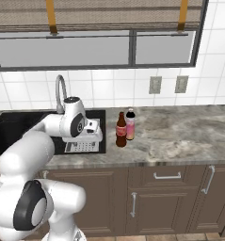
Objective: Place the large bottle from the dining counter next to the other large bottle outside the sink, and place the small bottle from the dining counter next to the other small bottle inside the sink.
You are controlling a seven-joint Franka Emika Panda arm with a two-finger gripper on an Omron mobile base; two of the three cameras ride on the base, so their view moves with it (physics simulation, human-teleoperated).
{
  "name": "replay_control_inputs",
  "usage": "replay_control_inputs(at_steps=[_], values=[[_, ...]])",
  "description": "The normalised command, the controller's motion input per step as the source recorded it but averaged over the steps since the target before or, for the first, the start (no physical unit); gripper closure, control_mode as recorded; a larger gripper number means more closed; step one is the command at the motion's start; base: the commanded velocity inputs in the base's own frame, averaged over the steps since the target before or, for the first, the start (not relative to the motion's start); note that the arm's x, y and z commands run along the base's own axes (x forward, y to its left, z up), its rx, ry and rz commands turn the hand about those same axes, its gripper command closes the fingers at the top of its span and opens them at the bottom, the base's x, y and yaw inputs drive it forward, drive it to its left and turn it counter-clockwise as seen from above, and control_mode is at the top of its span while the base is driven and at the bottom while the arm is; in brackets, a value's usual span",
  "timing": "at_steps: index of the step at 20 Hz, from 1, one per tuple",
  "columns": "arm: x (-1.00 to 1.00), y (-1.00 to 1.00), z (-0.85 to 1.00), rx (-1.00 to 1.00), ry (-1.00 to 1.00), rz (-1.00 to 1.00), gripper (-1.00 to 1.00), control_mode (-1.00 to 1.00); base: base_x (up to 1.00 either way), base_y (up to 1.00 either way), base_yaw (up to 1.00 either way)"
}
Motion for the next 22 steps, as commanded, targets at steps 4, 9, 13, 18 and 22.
replay_control_inputs(at_steps=[4, 9, 13, 18, 22], values=[[0.00, 0.00, 0.00, 0.00, 0.00, 0.00, -1.00, 1.00, 0.00, 0.00, 0.00], [0.00, 0.00, 0.00, 0.00, 0.00, 0.00, -1.00, 1.00, -0.47, 0.01, 0.00], [0.00, 0.00, 0.00, 0.00, 0.00, 0.00, -1.00, 1.00, -0.68, 0.09, 0.03], [0.00, 0.00, 0.00, 0.00, 0.00, 0.00, -1.00, 1.00, -0.22, 0.19, 0.15], [0.00, 0.00, 0.00, 0.00, 0.00, 0.00, -1.00, 1.00, 0.11, 0.31, 0.34]])
